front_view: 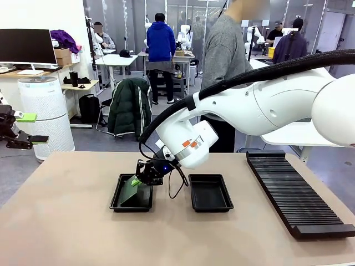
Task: Inspect and transfer BCBs to ESD trays.
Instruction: Pick up the Blank PCB from the PCB Rack and place it in the left ESD tray.
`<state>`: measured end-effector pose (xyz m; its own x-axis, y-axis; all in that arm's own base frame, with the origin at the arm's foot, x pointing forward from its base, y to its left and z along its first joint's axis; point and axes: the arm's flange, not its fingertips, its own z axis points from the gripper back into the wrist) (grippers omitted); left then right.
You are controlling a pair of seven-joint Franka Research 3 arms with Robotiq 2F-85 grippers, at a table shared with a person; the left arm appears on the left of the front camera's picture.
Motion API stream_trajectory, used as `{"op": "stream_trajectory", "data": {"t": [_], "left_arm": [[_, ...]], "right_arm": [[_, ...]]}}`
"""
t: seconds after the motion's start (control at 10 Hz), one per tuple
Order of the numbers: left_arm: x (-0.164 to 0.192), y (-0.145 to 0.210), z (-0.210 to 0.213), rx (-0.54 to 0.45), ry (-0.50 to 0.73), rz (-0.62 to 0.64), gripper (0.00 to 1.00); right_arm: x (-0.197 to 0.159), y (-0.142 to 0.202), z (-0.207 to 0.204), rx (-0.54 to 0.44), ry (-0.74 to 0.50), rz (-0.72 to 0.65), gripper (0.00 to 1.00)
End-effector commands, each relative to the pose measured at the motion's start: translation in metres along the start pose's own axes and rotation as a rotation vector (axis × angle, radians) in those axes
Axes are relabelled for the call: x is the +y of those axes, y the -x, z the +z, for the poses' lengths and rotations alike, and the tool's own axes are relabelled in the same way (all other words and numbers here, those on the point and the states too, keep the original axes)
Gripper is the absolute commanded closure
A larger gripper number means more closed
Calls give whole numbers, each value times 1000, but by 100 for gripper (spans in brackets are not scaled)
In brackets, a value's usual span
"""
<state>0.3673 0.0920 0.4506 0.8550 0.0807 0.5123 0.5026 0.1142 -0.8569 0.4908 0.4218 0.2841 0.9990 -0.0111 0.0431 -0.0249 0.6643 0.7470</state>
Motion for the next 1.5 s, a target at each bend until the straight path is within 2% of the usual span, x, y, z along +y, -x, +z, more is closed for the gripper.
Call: {"op": "stream_trajectory", "data": {"t": [0.0,0.4,0.5,0.6,0.7,0.8,0.9,1.0,1.1,1.2,1.3,1.4], "left_arm": [[-1,0,1,-6,3,7,0],[-1,0,1,-6,3,7,0],[-1,0,1,-6,3,7,0],[-1,0,1,-6,3,7,0],[-1,0,1,-6,3,7,0],[-1,0,1,-6,3,7,0],[-1,0,1,-6,3,7,0],[-1,0,1,-6,3,7,0],[-1,0,1,-6,3,7,0],[-1,0,1,-6,3,7,0],[-1,0,1,-6,3,7,0],[-1,0,1,-6,3,7,0]], "right_arm": [[1,0,1,-2,-2,1,98],[8,0,1,0,14,-8,98],[13,0,1,2,49,-21,81],[17,-1,1,4,56,-17,80],[22,-3,2,7,78,-28,63],[24,-3,3,16,101,-49,61],[27,-3,5,18,116,-55,44],[31,-5,6,22,143,-63,42],[39,-8,7,32,178,-63,25],[48,-11,8,39,213,-54,23],[59,-12,10,42,247,-46,6],[70,-14,12,51,293,-58,4]]}}
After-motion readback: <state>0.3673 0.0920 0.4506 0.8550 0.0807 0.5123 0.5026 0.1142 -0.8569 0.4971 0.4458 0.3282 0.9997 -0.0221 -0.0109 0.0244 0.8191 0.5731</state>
